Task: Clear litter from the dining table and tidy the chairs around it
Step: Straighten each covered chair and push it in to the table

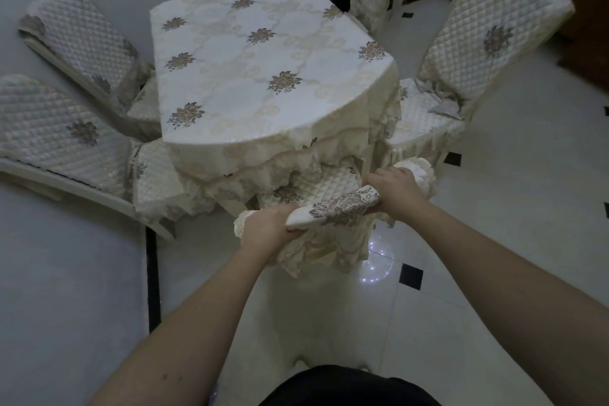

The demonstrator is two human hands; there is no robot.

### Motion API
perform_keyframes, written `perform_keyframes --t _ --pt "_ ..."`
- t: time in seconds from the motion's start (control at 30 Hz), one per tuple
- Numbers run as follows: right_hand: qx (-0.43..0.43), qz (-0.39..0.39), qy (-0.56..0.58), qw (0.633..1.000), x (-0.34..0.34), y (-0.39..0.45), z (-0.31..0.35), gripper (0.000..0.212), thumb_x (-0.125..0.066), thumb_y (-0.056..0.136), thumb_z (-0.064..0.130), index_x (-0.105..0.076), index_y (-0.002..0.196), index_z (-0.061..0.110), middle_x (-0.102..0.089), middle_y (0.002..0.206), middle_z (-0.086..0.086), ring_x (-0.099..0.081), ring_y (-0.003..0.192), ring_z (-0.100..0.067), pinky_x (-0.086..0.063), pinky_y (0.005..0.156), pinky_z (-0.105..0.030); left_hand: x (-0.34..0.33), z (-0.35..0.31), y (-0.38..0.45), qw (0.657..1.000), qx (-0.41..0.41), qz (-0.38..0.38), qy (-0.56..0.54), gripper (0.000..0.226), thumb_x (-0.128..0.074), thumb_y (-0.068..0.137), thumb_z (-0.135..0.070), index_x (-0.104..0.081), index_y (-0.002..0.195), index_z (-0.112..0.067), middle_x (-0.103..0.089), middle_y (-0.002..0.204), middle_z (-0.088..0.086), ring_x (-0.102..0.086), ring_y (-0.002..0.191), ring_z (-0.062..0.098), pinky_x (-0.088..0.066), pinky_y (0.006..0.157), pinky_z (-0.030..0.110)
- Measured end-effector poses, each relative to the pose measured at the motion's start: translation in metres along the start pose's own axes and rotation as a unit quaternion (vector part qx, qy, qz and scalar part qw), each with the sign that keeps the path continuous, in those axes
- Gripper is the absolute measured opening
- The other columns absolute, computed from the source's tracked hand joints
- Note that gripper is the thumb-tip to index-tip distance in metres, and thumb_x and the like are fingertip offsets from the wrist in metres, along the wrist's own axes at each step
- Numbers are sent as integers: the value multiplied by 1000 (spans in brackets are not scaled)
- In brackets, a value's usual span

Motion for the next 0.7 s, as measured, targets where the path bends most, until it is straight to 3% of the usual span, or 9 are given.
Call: perform_keyframes --t 0.17,0.37,0.57,0.7 --pt "14 5 -8 1000 6 1 -6 53 -80 66 49 -61 110 26 -60 106 2 -53 103 -23 -28 95 -38 -7 -5 1 1000 17 -6 4 43 -54 69 -61 -67 98 -32 -70 88 -4 -65 83 21 -49 64 36" --pt "4 10 -28 1000 12 8 -16 54 -79 68 49 -60 114 27 -62 106 1 -53 102 -24 -29 95 -37 -6 -20 7 1000 21 9 2 32 -66 78 -51 -66 100 -28 -70 89 -2 -64 83 22 -46 63 34" --pt "3 -7 -23 1000 9 9 -19 51 -79 68 48 -61 110 28 -62 104 0 -53 101 -25 -30 95 -38 -10 -14 9 1000 -6 1 -13 46 -61 75 -60 -66 111 -32 -71 93 -1 -66 86 23 -49 66 36" --pt "-7 -15 -21 1000 10 8 -18 51 -79 68 48 -61 111 28 -60 106 0 -52 105 -25 -27 101 -39 -9 -11 12 999 -19 -5 -30 41 -66 77 -54 -66 110 -32 -71 96 -2 -65 88 23 -46 65 35"
Point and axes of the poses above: each hand's wrist, its own y-axis towards the middle knuckle, its own x-axis out of the back of the hand, z = x × y, the point moved 2 cm from there along y, towards the middle knuckle
